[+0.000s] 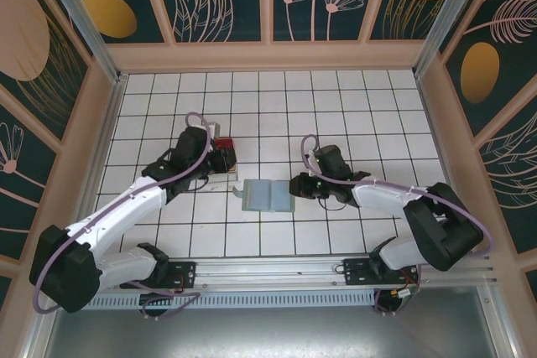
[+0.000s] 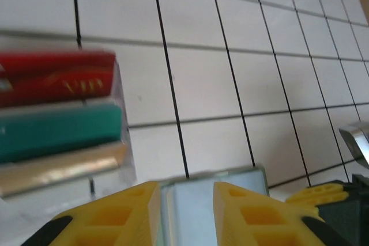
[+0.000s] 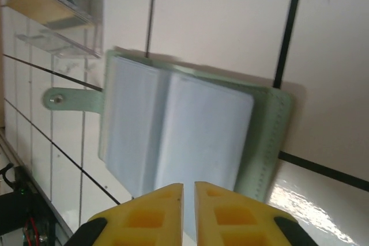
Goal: Take the credit cards out of the card holder
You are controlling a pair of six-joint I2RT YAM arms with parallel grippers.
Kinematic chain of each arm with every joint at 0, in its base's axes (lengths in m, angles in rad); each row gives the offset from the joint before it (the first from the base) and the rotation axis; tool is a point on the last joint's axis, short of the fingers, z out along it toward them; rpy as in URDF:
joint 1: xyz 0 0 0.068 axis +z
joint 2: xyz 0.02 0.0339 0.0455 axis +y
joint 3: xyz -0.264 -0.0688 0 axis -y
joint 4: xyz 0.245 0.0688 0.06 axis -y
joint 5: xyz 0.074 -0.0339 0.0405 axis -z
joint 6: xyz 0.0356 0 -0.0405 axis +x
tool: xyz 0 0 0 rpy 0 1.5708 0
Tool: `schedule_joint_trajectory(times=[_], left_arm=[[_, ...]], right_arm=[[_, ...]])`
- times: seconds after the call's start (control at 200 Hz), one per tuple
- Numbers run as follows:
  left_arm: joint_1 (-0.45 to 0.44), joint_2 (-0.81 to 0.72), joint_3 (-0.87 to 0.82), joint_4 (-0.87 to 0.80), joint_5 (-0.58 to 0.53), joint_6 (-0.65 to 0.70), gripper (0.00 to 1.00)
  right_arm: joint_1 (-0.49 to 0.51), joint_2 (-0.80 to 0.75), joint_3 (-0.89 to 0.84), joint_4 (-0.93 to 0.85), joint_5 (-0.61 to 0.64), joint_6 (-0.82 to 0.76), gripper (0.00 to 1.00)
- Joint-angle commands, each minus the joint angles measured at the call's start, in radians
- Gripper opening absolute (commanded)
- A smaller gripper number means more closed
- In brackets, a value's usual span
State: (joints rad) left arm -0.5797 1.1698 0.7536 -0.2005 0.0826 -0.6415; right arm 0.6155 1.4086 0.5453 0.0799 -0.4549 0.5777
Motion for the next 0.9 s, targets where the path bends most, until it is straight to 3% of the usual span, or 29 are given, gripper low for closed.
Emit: schedule_joint_trajectory(times=[0.0,0.12,0.49,0.896], left_arm=[[-0.059,0.014,-0.050,0.083,0.037,-0.144,0.31],[-0.111,0.053,-0.084,0.106,0.038,-0.194,0.31],[-0.174,0.129,-0.109,0.167,0.067,-0.249,0.34],[-0.204,0.259,-0.093,0.146,0.086,-0.247,0.35]], right_arm=[[0.019,0.037,-0.017,-0.003,0.028,0.001,0.10],[0.026,0.062,-0.026,-0.011,0.046,0.002,0.00],[0.026,0.019,-0.025,-0.105,0.103,-0.027,0.00],[0.028,0.084,-0.031,-0.063,0.085,-0.016,0.00]])
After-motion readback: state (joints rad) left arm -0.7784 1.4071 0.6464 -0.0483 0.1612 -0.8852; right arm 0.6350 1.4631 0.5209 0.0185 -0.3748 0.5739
